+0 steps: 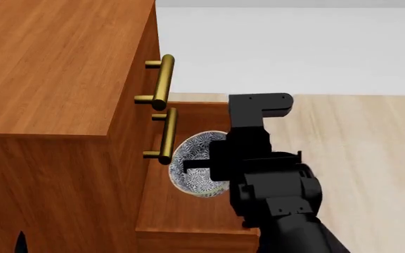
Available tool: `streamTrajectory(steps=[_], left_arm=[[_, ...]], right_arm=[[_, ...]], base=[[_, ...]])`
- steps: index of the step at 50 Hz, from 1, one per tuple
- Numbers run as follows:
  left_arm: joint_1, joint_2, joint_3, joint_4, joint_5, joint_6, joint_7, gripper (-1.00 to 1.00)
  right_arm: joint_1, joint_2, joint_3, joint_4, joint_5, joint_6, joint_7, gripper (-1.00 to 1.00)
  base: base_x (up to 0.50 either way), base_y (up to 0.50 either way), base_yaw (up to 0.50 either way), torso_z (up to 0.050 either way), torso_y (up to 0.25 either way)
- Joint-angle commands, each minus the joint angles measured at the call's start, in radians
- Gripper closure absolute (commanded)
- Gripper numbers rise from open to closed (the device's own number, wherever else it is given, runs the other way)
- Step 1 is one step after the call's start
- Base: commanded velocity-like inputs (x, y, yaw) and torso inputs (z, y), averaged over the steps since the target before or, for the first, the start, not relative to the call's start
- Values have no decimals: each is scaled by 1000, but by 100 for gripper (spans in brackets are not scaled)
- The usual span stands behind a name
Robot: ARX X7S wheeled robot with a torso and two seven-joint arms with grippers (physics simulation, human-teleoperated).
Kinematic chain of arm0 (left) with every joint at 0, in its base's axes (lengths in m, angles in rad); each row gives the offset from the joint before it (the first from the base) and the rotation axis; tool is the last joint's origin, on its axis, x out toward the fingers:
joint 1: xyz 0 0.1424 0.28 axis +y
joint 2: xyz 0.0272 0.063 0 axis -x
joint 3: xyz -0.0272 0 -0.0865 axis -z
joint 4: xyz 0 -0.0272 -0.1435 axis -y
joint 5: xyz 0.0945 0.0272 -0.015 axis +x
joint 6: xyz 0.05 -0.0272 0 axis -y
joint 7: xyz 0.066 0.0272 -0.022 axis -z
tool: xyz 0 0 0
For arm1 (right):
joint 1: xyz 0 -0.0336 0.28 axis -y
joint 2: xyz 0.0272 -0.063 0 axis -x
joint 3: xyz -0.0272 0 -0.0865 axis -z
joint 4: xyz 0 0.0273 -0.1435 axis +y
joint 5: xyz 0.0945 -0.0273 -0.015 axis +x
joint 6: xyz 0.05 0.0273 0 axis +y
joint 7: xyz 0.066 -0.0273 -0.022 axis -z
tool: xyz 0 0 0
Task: Put the bowl in the bottom drawer of the cabinet.
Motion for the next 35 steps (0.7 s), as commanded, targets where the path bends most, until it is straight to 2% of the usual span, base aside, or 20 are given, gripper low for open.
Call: streamTrajectory(steps=[1, 17, 35], left_arm=[[-2, -2, 1, -2, -3, 0, -3, -100], [1, -5, 1, -4, -5, 5, -6, -100], [2, -8, 3, -6, -8, 9, -9, -100]], right_arm=[[23, -6, -201, 59, 191, -66, 0, 100], [18, -6, -497, 72, 493, -125, 8, 100], [10, -6, -730, 77, 739, -179, -2, 100]], base=[[0, 0, 0, 0, 0], [0, 0, 0, 1, 0], [0, 0, 0, 0, 1]])
